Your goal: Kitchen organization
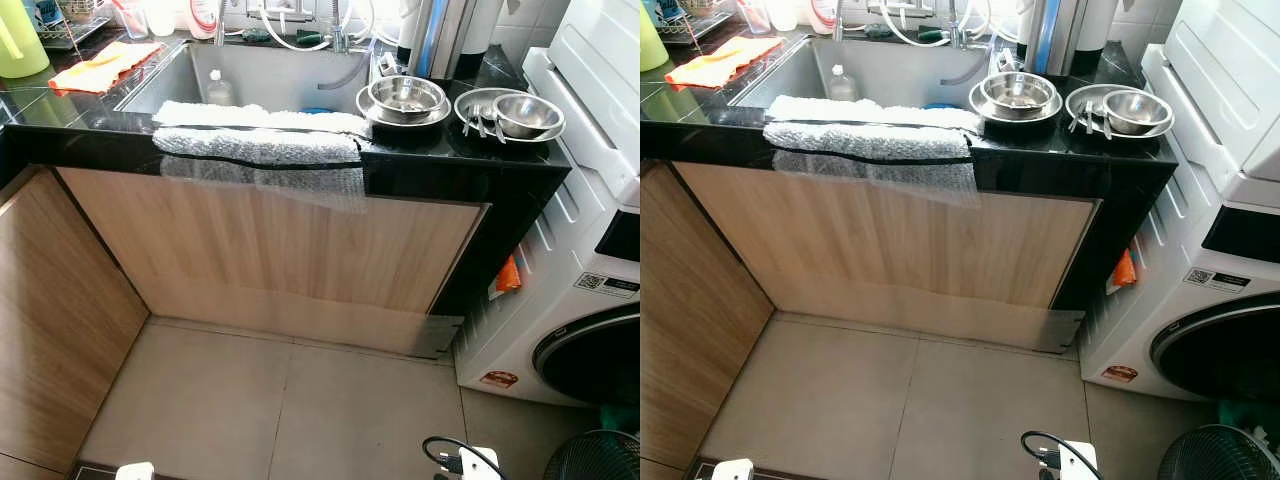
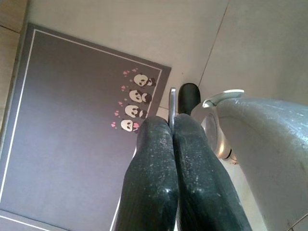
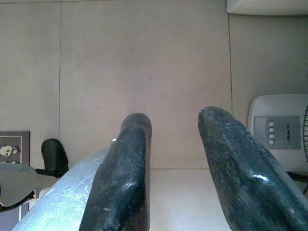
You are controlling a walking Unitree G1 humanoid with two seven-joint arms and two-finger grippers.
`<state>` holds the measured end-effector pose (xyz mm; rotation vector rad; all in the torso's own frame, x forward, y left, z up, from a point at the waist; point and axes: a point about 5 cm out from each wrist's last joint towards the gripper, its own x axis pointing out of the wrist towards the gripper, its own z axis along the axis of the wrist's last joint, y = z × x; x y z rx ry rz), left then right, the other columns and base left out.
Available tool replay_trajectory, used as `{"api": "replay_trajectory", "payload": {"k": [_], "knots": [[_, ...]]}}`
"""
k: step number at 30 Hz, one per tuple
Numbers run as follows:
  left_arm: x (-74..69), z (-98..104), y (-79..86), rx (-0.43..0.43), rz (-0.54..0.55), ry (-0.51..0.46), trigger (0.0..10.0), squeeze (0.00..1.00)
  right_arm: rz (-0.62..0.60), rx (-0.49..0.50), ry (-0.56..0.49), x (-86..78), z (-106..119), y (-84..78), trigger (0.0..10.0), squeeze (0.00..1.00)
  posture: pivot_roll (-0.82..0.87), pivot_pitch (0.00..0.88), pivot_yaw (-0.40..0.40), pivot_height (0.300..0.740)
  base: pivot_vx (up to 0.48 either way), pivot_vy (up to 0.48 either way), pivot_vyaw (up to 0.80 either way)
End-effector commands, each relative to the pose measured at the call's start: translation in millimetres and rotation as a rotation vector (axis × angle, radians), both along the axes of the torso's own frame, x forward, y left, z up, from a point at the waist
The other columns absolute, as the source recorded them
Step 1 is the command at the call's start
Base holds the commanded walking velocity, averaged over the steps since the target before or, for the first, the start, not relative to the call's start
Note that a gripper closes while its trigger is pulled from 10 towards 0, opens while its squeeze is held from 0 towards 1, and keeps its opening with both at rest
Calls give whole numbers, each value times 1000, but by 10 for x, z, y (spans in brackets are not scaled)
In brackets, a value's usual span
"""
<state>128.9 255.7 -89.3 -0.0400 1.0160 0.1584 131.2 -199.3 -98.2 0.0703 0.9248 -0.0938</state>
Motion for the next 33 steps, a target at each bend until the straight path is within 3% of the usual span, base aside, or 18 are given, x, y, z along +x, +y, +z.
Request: {"api": "replay_trajectory", "payload": {"k": [1, 33], "knots": [[-54, -11, 31, -1, 13, 20, 10000, 0, -11, -1, -10, 19, 10, -10, 10000, 0, -41, 65, -27, 740, 0, 0, 0], [-34, -7, 11, -18, 1, 5, 10000, 0, -32, -6, -29, 50, 27, -28, 10000, 0, -55, 91, -24, 740, 0, 0, 0]]}}
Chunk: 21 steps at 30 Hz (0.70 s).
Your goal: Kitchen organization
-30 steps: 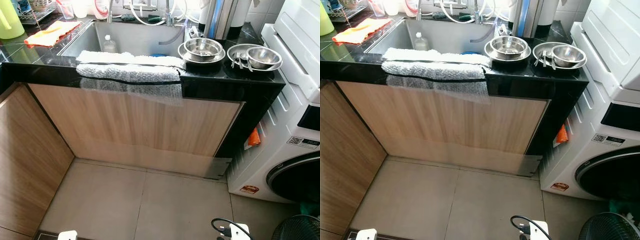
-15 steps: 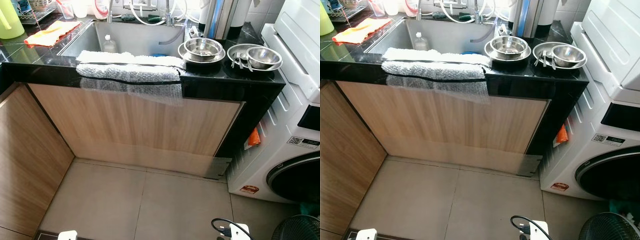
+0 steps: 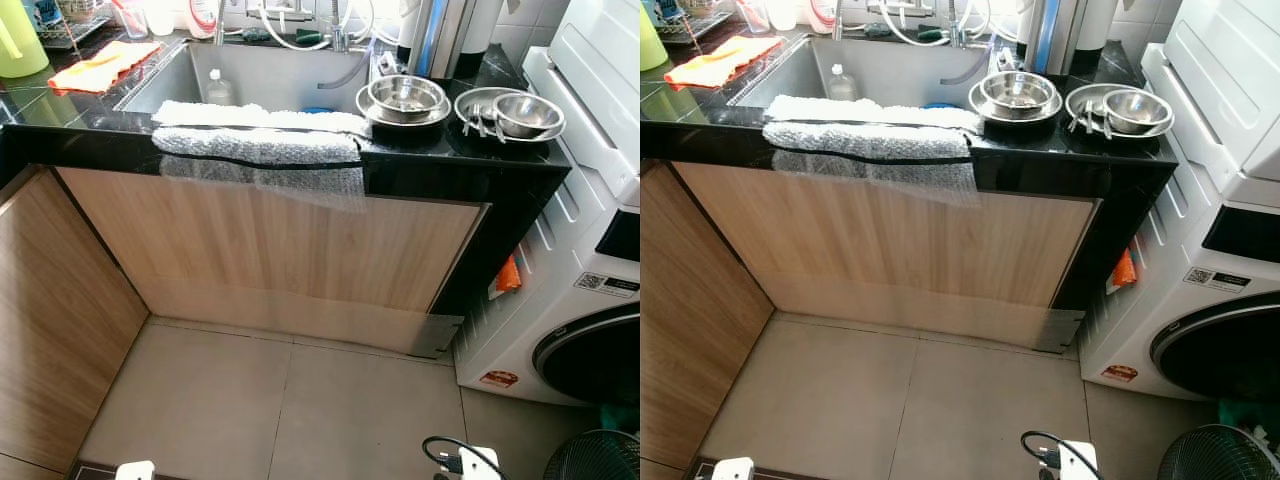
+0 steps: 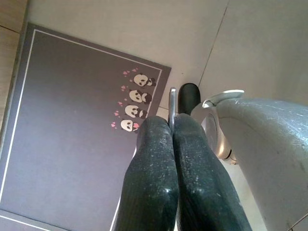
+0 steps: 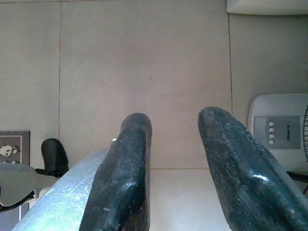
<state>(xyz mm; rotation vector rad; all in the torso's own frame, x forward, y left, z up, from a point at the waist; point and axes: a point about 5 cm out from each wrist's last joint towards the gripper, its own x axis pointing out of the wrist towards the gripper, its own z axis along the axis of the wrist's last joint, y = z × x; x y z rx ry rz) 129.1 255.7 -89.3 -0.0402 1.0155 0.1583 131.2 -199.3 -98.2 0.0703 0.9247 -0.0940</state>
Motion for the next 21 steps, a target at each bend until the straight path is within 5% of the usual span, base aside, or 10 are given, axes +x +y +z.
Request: {"api": "replay_trajectory", "payload": {"k": [1, 21], "knots": [[-36, -7, 12, -18, 2, 5, 10000, 0, -32, -5, -28, 49, 27, -28, 10000, 0, -51, 90, -24, 740, 0, 0, 0], [-42, -12, 1, -25, 6, 4, 10000, 0, -31, -2, -18, 46, 23, -39, 10000, 0, -52, 88, -29, 740, 0, 0, 0]]}}
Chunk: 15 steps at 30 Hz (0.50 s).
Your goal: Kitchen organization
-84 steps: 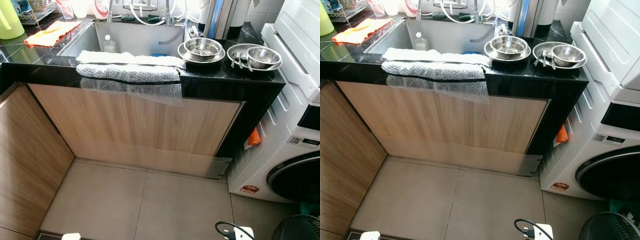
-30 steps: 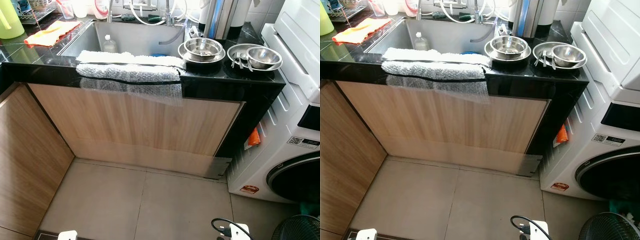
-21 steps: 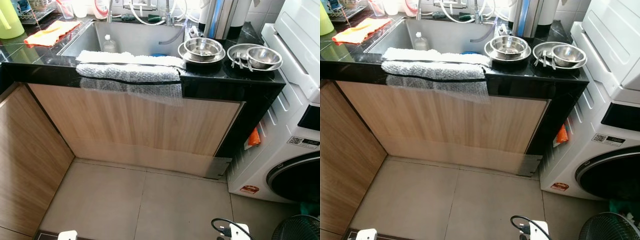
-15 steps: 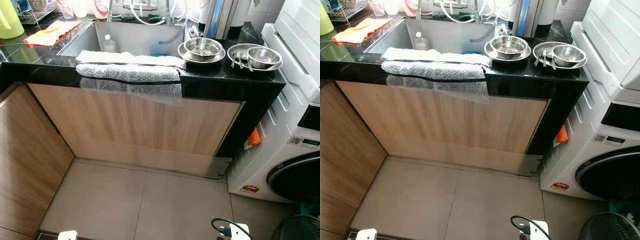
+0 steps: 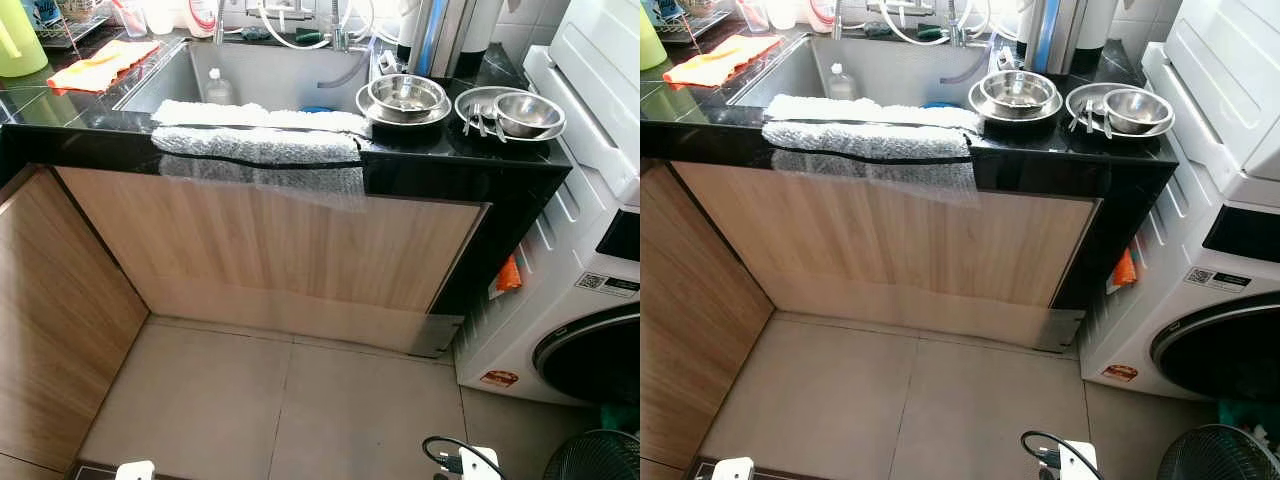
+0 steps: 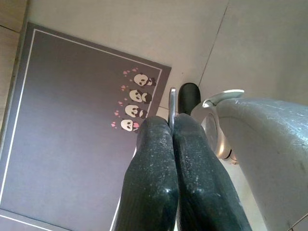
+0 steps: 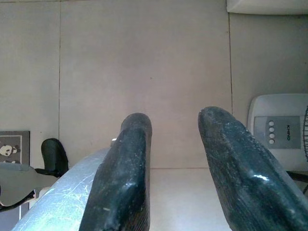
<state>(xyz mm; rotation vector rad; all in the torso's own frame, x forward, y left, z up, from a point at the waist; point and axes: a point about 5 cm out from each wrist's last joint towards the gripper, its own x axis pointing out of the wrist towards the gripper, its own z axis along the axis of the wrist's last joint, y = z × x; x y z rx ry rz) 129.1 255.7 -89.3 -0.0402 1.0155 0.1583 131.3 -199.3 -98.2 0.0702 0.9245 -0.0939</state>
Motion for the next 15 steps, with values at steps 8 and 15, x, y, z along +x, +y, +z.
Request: {"api": "replay_trajectory", "payload": {"k": [8, 15], "knots": [[-43, -13, -1, -27, 6, 5, 10000, 0, -32, 1, -13, 40, 19, -38, 10000, 0, -51, 87, -29, 740, 0, 0, 0], [-40, -12, -2, -29, 4, 4, 10000, 0, -31, 0, -12, 45, 20, -35, 10000, 0, -51, 84, -29, 740, 0, 0, 0]]}}
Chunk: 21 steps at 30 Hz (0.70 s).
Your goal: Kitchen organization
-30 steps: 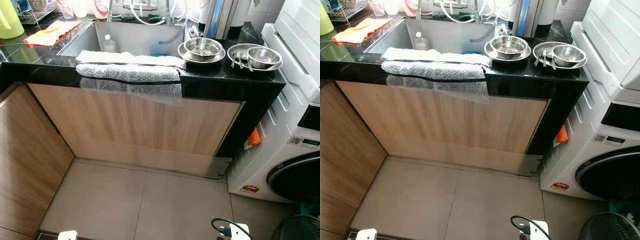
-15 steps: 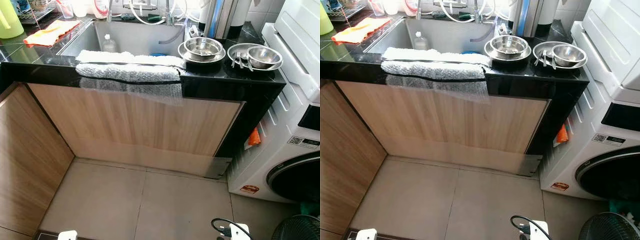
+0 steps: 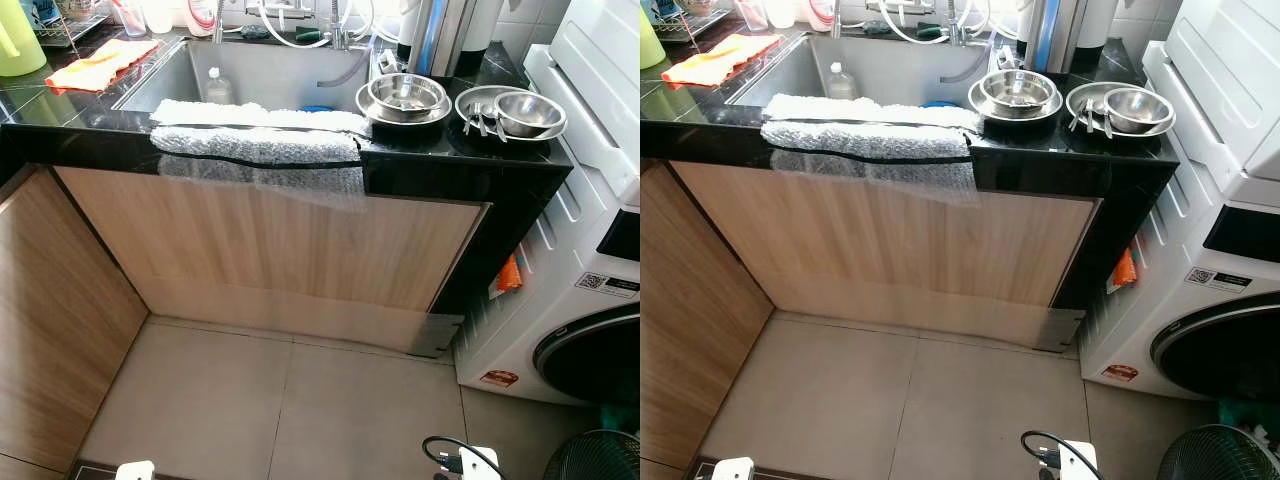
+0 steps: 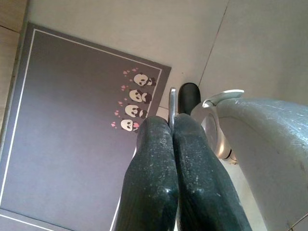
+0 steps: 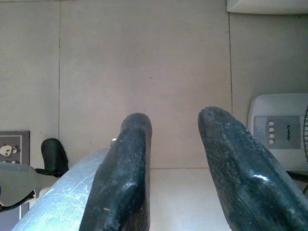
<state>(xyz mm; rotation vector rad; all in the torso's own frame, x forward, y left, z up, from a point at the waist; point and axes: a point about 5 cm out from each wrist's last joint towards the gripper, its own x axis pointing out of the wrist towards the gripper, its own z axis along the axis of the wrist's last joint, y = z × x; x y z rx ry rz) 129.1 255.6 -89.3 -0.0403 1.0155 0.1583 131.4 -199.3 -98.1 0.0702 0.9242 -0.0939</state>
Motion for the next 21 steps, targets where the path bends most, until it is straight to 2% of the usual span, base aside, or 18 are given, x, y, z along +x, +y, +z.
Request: {"api": "replay_trajectory", "payload": {"k": [1, 21], "knots": [[-40, -12, -2, -29, 4, 4, 10000, 0, -31, 0, -12, 43, 19, -35, 10000, 0, -51, 84, -29, 740, 0, 0, 0], [-39, -12, -6, -33, -4, 4, 10000, 0, -29, 2, -15, 67, 24, -23, 10000, 0, -49, 85, -29, 740, 0, 0, 0]]}}
